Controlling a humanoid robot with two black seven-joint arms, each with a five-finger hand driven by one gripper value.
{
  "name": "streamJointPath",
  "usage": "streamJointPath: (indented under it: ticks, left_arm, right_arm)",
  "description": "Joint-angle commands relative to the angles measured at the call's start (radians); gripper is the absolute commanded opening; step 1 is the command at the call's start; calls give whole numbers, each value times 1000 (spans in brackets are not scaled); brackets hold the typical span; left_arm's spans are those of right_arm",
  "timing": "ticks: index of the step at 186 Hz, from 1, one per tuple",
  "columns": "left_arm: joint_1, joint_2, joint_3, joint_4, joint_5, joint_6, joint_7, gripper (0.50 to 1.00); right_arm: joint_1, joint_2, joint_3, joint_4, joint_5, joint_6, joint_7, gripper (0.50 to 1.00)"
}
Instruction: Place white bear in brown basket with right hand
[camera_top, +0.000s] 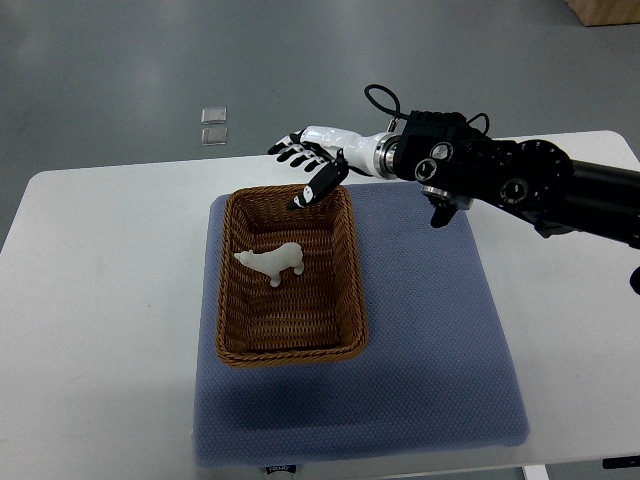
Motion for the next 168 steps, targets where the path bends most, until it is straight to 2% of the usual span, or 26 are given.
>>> streamJointPath:
  ticks: [1,21,59,73,97,123,139,168]
  left_arm:
    - [0,0,0,-1,0,0,0,1000]
    - [0,0,0,-6,1,0,0,1000]
    - [0,0,0,-8,3,-2,2,1000]
    - [0,0,-2,-8,3,-2,5,1000]
    - [0,0,-2,-8,3,-2,5,1000]
    - [0,0,-2,-8,3,-2,5,1000]
    - [0,0,-2,-8,3,-2,5,1000]
    - [0,0,0,-8,3,-2,5,1000]
  right_arm:
    - [-30,-45,107,-1,1,-4,0,862]
    - [-129,-96,236,-4,1,-5,3,862]
    - [-378,-60,664,-24,4,-32,61,864]
    - [-476,4,835,-52,22,-32,75,864]
    - [-554,117,1030,-118,120,-30,94,864]
    - [-571,148,1112,-173,284,-25,114,864]
    - [-573,154,1113,-193,398,-16,161,866]
    - [-587,153,1116,-195,493,-9,199,917]
